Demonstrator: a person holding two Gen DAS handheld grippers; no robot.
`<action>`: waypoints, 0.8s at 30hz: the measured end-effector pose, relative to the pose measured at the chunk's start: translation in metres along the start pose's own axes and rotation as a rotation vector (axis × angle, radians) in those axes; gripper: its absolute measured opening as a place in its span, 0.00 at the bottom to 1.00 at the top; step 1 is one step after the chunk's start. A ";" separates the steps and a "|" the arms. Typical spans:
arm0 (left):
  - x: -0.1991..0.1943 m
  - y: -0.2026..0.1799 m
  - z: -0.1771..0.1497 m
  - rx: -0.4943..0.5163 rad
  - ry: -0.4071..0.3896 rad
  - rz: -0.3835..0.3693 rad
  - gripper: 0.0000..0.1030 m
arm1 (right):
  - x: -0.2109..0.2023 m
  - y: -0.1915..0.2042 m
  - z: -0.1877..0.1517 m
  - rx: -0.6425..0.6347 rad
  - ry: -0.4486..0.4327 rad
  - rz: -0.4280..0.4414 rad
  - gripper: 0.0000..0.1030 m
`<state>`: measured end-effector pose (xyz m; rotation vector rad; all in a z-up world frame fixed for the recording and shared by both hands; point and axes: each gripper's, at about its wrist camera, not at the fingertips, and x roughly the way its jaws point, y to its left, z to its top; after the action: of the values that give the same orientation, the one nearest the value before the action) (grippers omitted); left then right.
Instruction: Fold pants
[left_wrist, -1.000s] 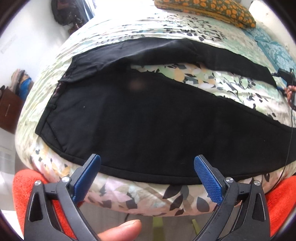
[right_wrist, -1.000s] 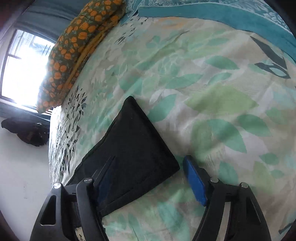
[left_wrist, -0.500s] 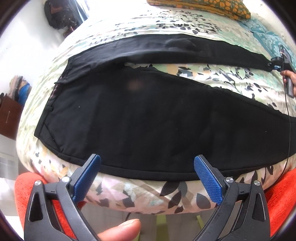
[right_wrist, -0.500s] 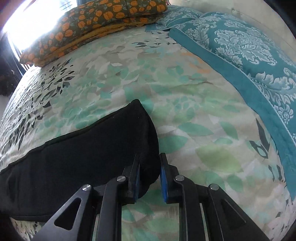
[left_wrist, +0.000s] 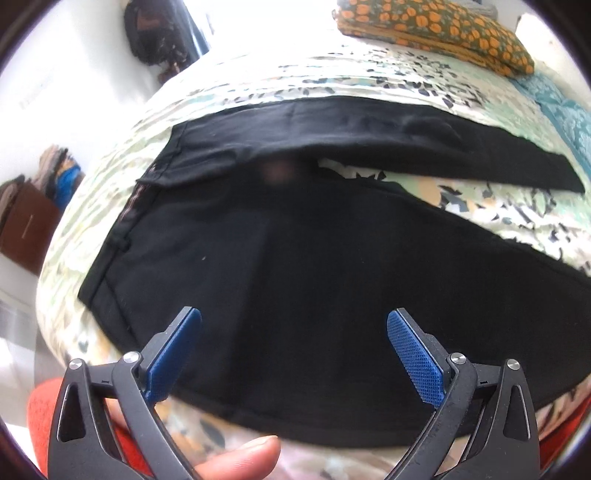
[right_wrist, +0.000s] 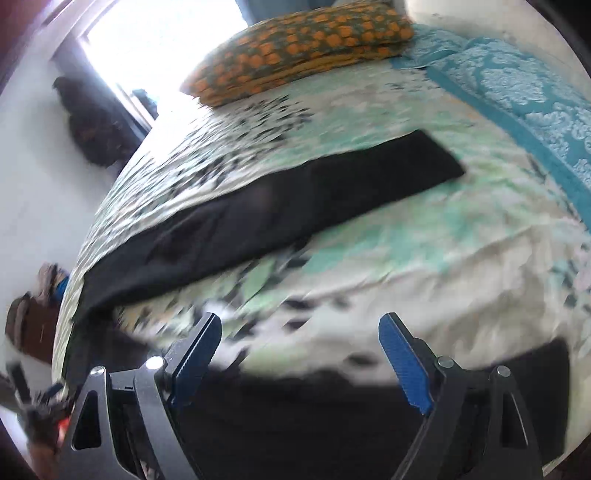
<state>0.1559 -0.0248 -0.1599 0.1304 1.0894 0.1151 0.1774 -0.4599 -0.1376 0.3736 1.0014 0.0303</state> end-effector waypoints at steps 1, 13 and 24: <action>0.010 -0.002 -0.002 0.023 0.010 0.010 0.98 | 0.004 0.024 -0.022 -0.049 0.026 0.006 0.84; 0.035 0.022 -0.042 0.026 0.062 -0.081 1.00 | 0.018 0.076 -0.168 -0.106 0.127 -0.237 0.89; 0.023 0.022 -0.056 0.098 0.039 -0.115 1.00 | 0.031 0.097 -0.160 -0.176 0.077 -0.314 0.91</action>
<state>0.1160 0.0030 -0.2027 0.1535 1.1396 -0.0393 0.0761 -0.3163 -0.2087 0.0517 1.1155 -0.1508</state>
